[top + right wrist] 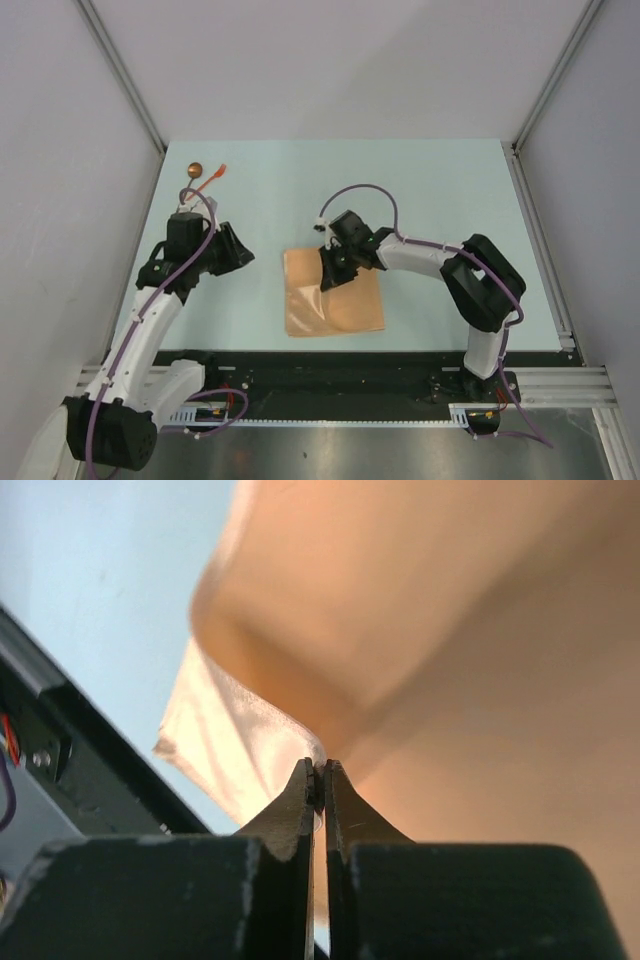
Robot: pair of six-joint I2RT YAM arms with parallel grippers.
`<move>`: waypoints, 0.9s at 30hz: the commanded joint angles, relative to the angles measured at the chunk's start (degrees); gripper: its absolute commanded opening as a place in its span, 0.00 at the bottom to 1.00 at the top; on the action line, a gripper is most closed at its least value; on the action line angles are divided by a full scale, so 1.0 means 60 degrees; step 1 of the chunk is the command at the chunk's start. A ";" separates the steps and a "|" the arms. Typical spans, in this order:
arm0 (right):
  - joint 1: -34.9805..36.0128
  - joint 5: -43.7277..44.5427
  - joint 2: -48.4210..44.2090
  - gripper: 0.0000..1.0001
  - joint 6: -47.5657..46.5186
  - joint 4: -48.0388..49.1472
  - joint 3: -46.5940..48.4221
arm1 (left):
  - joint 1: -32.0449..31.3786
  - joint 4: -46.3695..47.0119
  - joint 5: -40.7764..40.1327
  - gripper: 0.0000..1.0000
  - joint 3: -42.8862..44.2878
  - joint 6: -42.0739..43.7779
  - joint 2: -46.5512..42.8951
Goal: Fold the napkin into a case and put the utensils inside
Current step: Fold the top corner of the square-folded napkin at the center of the board.
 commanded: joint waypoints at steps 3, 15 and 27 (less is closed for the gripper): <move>-0.1416 0.0251 -0.0421 0.00 -0.0296 0.0554 -0.0378 | 0.0083 0.0629 0.0624 0.43 -0.0129 -0.0304 0.0348; -0.3013 -0.0233 -0.0245 0.00 -0.0867 0.0862 -0.0276 | 0.0083 0.0951 0.0931 0.43 -0.0407 -0.0436 0.0743; -0.3542 -0.0716 0.0091 0.16 -0.1365 0.0613 0.0368 | 0.0068 0.1346 0.1239 0.43 -0.0642 -0.0612 0.1006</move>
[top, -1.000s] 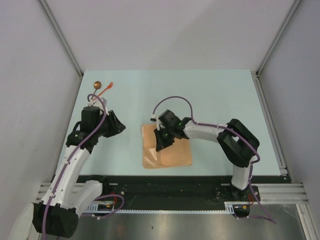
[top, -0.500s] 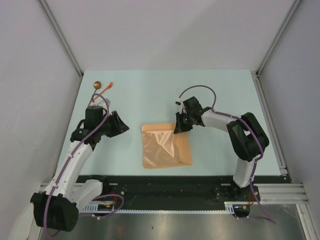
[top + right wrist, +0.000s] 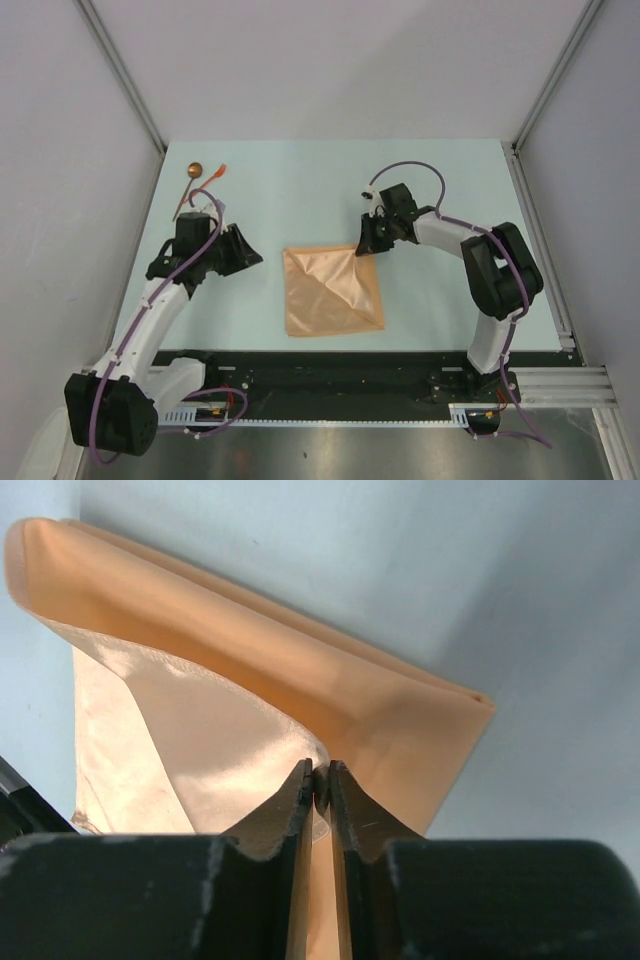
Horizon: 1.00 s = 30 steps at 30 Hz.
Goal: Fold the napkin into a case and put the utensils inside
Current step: Fold the top corner of the square-folded napkin at the center of the board.
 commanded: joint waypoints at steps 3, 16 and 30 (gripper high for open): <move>-0.0103 -0.0287 0.0318 0.19 -0.0488 -0.0145 0.0960 | 0.0024 0.0706 0.0489 0.43 -0.0230 -0.0244 0.0231; -0.0264 0.0065 0.0714 0.19 -0.0488 -0.0469 0.1357 | -0.1278 0.1761 0.0929 0.43 0.0062 -0.0859 0.1871; -0.0440 0.0810 0.0319 0.44 -0.0385 -0.0790 0.1414 | -0.2027 0.2200 0.1133 0.43 0.1336 -0.1079 0.3732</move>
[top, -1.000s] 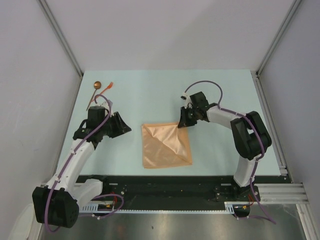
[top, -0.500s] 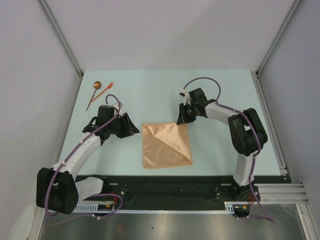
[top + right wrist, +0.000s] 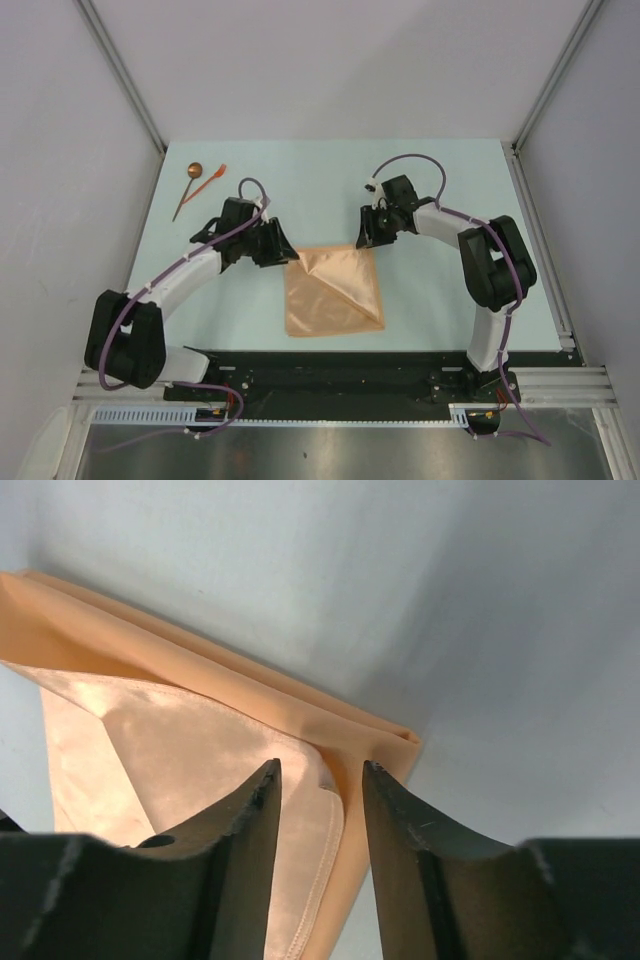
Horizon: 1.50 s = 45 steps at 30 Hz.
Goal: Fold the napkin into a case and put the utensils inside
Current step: Fold the top corner of the square-folded napkin at the center of the board.
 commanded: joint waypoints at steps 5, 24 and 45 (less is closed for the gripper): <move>0.0019 0.0658 -0.0879 0.45 -0.0229 -0.0150 0.0069 | -0.0154 0.0317 0.0413 0.43 0.1003 -0.0186 0.0944; 0.0165 0.0187 0.0029 0.35 -0.0464 0.0070 0.0289 | -0.0228 0.0595 0.0032 0.32 0.1927 -0.0655 0.2410; 0.0151 0.0597 -0.0234 0.00 -0.0332 -0.0032 0.0274 | -0.0228 0.0552 -0.0276 0.30 0.1912 -0.0509 0.2703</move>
